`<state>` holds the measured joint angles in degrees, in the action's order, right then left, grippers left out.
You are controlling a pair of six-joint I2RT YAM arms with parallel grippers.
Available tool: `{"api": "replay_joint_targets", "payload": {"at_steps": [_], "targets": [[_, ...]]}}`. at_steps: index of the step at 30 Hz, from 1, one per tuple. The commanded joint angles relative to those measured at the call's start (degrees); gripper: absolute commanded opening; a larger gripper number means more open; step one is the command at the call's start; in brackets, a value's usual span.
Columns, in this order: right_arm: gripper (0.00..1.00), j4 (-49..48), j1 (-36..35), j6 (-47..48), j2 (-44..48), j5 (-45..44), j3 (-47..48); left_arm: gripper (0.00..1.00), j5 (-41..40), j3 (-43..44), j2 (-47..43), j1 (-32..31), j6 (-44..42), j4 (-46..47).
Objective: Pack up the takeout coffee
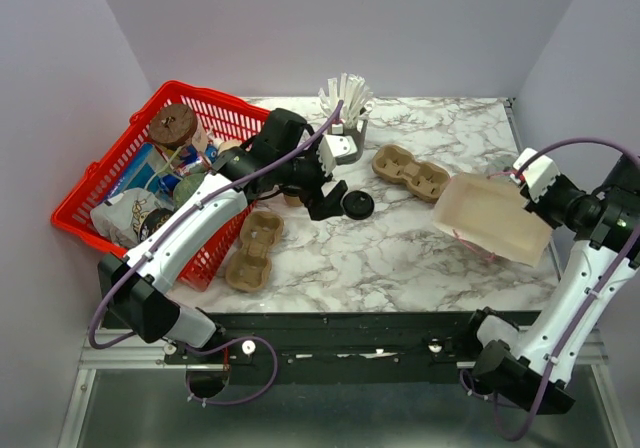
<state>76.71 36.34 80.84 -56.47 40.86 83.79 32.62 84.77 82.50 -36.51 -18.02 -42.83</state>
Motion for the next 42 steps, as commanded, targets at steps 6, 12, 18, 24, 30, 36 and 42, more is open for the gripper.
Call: {"api": "replay_joint_targets", "payload": {"at_steps": [6, 12, 18, 24, 30, 36, 42], "targets": [[0.01, -8.5, -9.4, -7.8, -3.9, 1.7, -0.9, 0.99, -1.2, -0.4, -0.7, -0.3, -1.1, 0.0], [0.01, -9.2, -16.2, -8.6, -1.5, 0.1, -3.8, 0.99, -2.0, -1.8, -1.5, -0.3, -1.6, -0.5], [0.01, -22.6, -23.5, -15.8, 4.3, -6.4, -13.5, 0.99, -10.2, -3.2, -3.3, -0.2, -4.7, -6.5], [0.01, -27.2, -24.3, -20.9, 6.0, -6.9, -12.3, 0.98, -17.4, -11.0, -9.3, 0.1, -4.3, -14.8], [0.01, -23.6, -24.6, -21.2, 7.1, -5.2, -10.9, 0.98, -24.6, -18.0, -12.4, 0.8, -5.1, -18.3], [0.01, -22.6, -24.7, -24.3, 6.5, -3.9, -9.0, 0.98, -28.9, -18.4, -10.3, 3.5, -11.9, -23.0], [0.01, -24.8, -24.8, -30.9, 5.9, -3.5, -7.8, 0.93, -32.0, -17.4, -4.3, 5.8, -0.5, -24.1]]}}
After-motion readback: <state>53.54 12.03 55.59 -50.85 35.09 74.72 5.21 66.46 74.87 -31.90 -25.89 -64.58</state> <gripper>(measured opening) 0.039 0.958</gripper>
